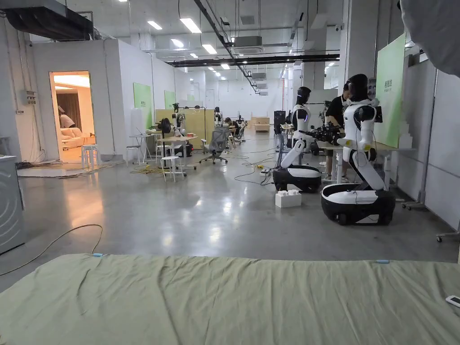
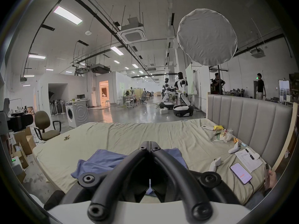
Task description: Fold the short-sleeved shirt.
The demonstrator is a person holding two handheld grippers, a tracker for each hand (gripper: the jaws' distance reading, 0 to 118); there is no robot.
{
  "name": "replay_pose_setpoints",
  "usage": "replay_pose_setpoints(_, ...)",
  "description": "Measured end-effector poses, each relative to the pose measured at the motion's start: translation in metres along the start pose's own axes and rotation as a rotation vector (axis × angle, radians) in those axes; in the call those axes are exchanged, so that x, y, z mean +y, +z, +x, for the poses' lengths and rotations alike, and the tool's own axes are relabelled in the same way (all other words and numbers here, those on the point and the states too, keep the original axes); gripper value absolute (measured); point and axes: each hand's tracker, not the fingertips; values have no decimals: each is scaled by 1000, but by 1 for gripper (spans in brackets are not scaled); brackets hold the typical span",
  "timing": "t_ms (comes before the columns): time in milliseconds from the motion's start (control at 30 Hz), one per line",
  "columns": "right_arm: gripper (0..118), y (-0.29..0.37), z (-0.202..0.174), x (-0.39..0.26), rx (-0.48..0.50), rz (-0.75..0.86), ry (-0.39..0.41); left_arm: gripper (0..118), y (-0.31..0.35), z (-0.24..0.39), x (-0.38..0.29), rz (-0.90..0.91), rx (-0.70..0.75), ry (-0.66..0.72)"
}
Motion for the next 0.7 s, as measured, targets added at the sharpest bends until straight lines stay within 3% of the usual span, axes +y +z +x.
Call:
replay_pose_setpoints(367,0,-5,14,-14,16,-51,-52,2,-34,-21,-14,-115,-38,62)
replay_pose_setpoints(433,0,-7,15,-22,16,-82,-57,24,-56,-29,-27,-235,95,65)
replay_pose_setpoints(533,0,-11,21,-38,31,-136,-83,43,-98,-50,-66,-373,5,166)
replay_pose_setpoints(567,0,-13,23,-42,41,-160,-88,75,-114,-56,-82,-432,-9,209)
replay_pose_setpoints(600,0,-14,24,-46,48,-178,-92,92,-130,-60,-100,-490,-23,244)
replay_pose_setpoints(633,0,-16,25,-50,45,-181,-89,96,-149,-66,-124,-535,-31,269)
replay_pose_setpoints(700,0,-20,27,-55,37,-211,-87,95,-178,-70,-157,-616,-52,280)
